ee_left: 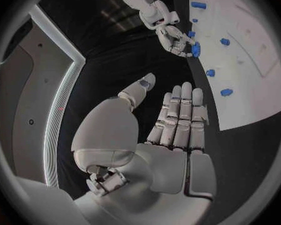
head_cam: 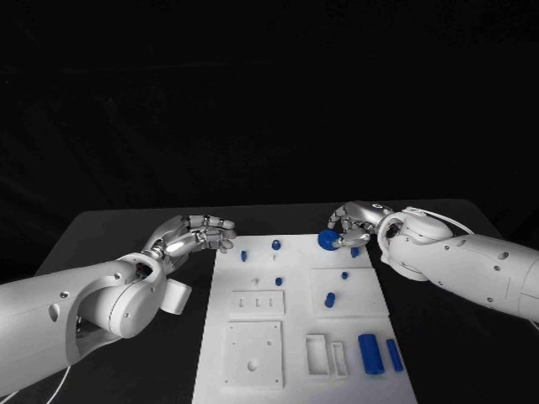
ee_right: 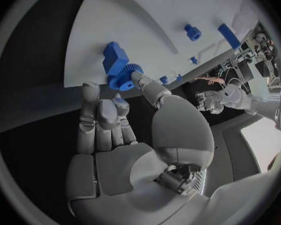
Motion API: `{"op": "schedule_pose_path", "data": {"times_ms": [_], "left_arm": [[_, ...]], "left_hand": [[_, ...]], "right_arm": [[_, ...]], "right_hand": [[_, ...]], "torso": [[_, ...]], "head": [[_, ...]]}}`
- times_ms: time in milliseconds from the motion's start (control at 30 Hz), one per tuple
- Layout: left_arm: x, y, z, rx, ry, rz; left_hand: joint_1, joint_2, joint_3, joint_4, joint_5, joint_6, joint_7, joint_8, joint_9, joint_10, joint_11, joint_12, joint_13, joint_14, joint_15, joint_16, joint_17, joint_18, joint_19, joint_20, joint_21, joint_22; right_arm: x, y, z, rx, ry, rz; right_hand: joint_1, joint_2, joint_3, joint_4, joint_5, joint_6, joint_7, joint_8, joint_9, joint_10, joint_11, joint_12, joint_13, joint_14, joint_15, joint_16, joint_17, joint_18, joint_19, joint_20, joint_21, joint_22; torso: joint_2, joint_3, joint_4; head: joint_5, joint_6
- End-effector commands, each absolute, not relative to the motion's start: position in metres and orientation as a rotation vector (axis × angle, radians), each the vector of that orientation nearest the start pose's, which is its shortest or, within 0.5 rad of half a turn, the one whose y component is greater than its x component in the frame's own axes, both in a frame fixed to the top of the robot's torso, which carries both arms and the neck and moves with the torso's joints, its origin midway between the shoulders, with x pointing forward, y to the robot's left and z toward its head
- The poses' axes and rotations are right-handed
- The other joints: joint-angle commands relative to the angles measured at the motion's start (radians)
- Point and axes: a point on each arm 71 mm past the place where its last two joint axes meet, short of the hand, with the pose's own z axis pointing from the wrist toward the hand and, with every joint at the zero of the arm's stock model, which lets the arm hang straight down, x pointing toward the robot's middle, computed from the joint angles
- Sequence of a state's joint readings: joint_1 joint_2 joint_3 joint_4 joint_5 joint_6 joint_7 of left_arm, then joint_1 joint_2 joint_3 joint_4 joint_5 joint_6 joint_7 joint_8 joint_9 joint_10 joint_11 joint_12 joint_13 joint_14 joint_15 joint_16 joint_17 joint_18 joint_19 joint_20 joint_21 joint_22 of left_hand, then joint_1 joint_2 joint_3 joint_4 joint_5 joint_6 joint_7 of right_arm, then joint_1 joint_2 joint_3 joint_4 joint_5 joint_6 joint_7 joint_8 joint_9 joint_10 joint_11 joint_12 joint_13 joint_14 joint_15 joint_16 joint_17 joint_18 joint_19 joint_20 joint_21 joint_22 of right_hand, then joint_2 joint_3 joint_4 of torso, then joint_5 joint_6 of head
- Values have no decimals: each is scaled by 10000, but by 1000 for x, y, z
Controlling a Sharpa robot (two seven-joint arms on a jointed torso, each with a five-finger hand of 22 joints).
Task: Assemble the parts on the task board
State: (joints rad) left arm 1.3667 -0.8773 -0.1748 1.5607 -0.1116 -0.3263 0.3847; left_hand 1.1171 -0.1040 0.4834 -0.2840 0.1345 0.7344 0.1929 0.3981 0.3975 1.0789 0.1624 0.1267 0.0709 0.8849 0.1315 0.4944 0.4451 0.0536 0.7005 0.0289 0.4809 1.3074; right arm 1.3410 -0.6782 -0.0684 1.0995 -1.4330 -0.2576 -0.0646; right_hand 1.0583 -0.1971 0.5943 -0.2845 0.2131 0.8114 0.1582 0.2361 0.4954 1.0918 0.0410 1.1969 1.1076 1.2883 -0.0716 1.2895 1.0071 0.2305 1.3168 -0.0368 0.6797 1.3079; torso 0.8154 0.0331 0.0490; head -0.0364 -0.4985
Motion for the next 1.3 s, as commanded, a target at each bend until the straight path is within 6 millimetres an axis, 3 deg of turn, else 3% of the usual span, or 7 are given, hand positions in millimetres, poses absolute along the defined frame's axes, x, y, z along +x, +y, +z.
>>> {"op": "schedule_pose_path", "data": {"times_ms": [33,500,700,967,1033,1200,1300], "left_arm": [[492,212,-142,-8635,14744,-15038],[492,212,-142,-8628,14739,-15038],[492,212,-142,-8629,14755,-15036],[492,213,-142,-8624,14748,-15017],[492,213,-142,-8620,14751,-15017],[492,213,-142,-8626,14744,-15000],[492,213,-142,-8624,14744,-15006]], "left_hand": [[-45,57,46,13,58,-60,67,16,-16,-39,-7,-67,11,-76,19,-62,-11,151,-45,21,-40,89],[-57,59,45,14,76,-67,69,17,-18,-44,-5,-74,10,-79,24,-74,-13,157,-53,29,-42,92],[-58,57,45,11,78,-69,69,17,-19,-46,-4,-76,9,-80,25,-77,-13,158,-55,30,-43,93],[-58,48,45,5,83,-77,71,15,-21,-55,-1,-83,8,-84,28,-86,-14,163,-61,34,-45,94],[-54,47,47,1,85,-80,71,15,-22,-57,0,-85,7,-84,29,-88,-15,165,-62,34,-46,95],[-49,46,50,-3,88,-83,72,15,-22,-59,1,-88,7,-85,30,-92,-15,168,-65,36,-46,96],[-48,46,51,-4,88,-84,72,15,-23,-60,1,-89,7,-85,30,-94,-15,169,-66,37,-46,97]], "right_arm": [[576,-245,-145,-1082,16411,4151],[577,-240,-151,-1260,16809,4167],[576,-239,-155,-1343,17053,4104],[576,-239,-158,-1692,17279,3740],[575,-237,-159,-2114,17252,3412],[574,-237,-161,-2764,17050,2844],[574,-236,-161,-2874,16953,2775]], "right_hand": [[-20,114,-21,29,-49,199,14,45,-10,-2,43,72,17,2,64,38,28,313,48,-116,67,251],[-96,314,90,38,-131,605,-112,216,-2,-2,-78,136,7,9,-51,21,135,313,-34,-126,258,245],[-169,298,65,37,-119,617,-124,211,-17,2,-90,144,3,12,-64,18,156,313,-49,-125,300,246],[-367,255,-124,5,183,594,-120,170,-72,-4,-88,169,-6,22,-63,5,223,313,-97,-145,422,239],[-347,292,-138,-11,454,621,-128,173,-89,-1,-95,185,-10,30,-69,2,256,313,-115,-160,474,236],[-43,389,196,-9,575,940,-242,319,-64,83,-203,232,-24,109,-171,58,411,313,-110,-199,586,230],[91,411,641,64,407,1147,-301,397,-62,150,-258,240,-47,131,-222,47,463,313,-127,-184,648,224]], "torso": [[6,-1,-1],[4,12,5],[10,20,-5],[6,18,-5],[7,16,-2],[6,20,-4],[6,16,-7]], "head": [[23,-11],[24,-43],[38,-54],[32,-81],[32,-82],[26,-85],[24,-86]]}}
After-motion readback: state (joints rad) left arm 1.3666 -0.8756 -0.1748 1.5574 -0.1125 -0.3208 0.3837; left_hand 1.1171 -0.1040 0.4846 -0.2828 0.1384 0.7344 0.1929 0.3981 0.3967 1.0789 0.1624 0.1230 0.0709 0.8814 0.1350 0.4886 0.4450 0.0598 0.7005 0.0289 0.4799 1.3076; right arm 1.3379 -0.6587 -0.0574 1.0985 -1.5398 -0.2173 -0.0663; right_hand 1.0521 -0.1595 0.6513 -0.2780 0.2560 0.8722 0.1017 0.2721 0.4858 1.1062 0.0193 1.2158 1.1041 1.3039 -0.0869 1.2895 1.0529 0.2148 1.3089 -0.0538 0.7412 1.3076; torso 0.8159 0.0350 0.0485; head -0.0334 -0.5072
